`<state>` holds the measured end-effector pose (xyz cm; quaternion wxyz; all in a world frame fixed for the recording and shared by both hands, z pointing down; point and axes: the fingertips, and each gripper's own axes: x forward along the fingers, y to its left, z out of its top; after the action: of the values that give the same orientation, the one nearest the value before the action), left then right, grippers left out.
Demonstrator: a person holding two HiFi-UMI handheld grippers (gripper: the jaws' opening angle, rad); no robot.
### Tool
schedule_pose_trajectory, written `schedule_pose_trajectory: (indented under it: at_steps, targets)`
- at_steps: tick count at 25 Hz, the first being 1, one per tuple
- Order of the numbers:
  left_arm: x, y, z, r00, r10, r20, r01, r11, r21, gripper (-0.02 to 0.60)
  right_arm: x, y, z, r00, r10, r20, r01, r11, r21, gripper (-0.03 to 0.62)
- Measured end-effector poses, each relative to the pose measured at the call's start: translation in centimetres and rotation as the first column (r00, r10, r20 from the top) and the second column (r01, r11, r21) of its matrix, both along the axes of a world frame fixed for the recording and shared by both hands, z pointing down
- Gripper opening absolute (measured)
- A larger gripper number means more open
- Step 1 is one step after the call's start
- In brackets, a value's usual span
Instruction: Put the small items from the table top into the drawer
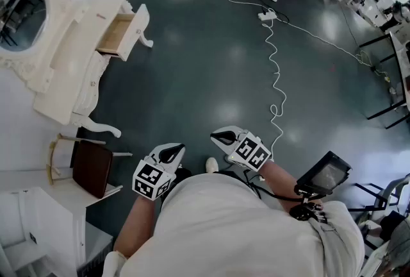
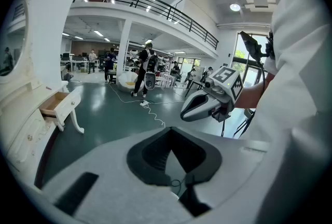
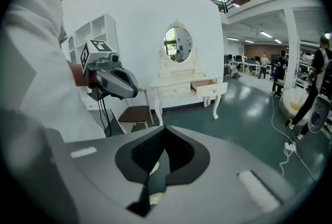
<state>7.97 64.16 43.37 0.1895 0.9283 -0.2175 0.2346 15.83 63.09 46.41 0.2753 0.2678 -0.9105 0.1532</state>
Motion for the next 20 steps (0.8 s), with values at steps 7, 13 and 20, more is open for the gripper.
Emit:
schedule_pose_trajectory:
  at_steps: [7,13,20]
  targets:
    - [-0.8,-0.3,0.4,0.999,-0.050,-0.003,0.050,0.999,-0.005,0.002,-0.5,0.0,-0.4,0.999,-0.035,0.004,0.035,0.999,0.016,0.000]
    - [0.4,-0.7,0.1,0.998,-0.057,0.001,0.057,0.998,0.003,0.002,0.6,-0.8,-0.4,0.999,-0.051,0.011,0.050,0.999,0.019,0.000]
    - [-0.1,-3.7,1.1,0.994,-0.111,-0.004,0.111,0.994,-0.016,0.002,0.7,-4.2,1.3,0.998,-0.047,0.040,0.048,0.999,-0.025,0.002]
